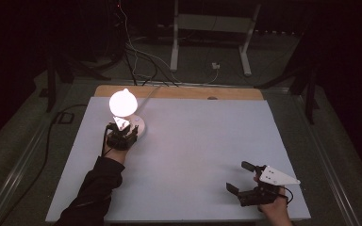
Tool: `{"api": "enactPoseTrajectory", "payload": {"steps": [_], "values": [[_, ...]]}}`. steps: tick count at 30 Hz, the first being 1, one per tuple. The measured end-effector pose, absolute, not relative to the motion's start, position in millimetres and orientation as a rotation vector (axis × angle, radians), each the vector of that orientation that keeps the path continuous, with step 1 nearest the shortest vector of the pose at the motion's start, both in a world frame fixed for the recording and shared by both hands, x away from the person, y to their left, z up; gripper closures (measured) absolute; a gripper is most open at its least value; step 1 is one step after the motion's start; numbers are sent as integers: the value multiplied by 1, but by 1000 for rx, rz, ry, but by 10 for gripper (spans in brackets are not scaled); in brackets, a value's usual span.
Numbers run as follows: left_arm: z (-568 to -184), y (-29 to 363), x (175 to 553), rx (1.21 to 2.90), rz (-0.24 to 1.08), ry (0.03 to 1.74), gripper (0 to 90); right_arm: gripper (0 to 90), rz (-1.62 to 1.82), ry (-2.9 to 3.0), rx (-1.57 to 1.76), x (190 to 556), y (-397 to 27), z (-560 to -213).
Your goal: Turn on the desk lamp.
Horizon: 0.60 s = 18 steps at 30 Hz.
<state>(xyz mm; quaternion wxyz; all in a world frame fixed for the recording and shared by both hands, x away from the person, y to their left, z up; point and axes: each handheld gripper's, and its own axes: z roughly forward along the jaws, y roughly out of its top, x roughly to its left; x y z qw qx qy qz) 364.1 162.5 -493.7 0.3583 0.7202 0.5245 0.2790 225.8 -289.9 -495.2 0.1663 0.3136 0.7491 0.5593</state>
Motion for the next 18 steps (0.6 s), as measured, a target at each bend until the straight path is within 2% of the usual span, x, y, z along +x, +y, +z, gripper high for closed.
{"api": "enactPoseTrajectory", "payload": {"steps": [1,2,3,10,12,14,16,18], "values": [[-493,163,364,1861,706,1353,609,0,1594,2131,895,226,-290,-495],[-493,163,363,1867,696,1355,542,0,1595,2131,897,226,-290,-496],[-492,163,363,1869,690,1361,542,0,1594,2131,898,226,-291,-496],[-495,164,366,1898,625,1406,286,0,1593,2133,898,226,-290,-496],[-495,164,366,1910,604,1412,242,0,1595,2131,896,226,-290,-495],[-493,164,366,1914,573,1415,152,0,1593,2132,898,226,-290,-496],[-492,164,365,1914,537,1406,127,0,1594,2132,898,226,-290,-496],[-490,165,364,1917,494,1384,45,0,1595,2131,898,226,-290,-496]]}}
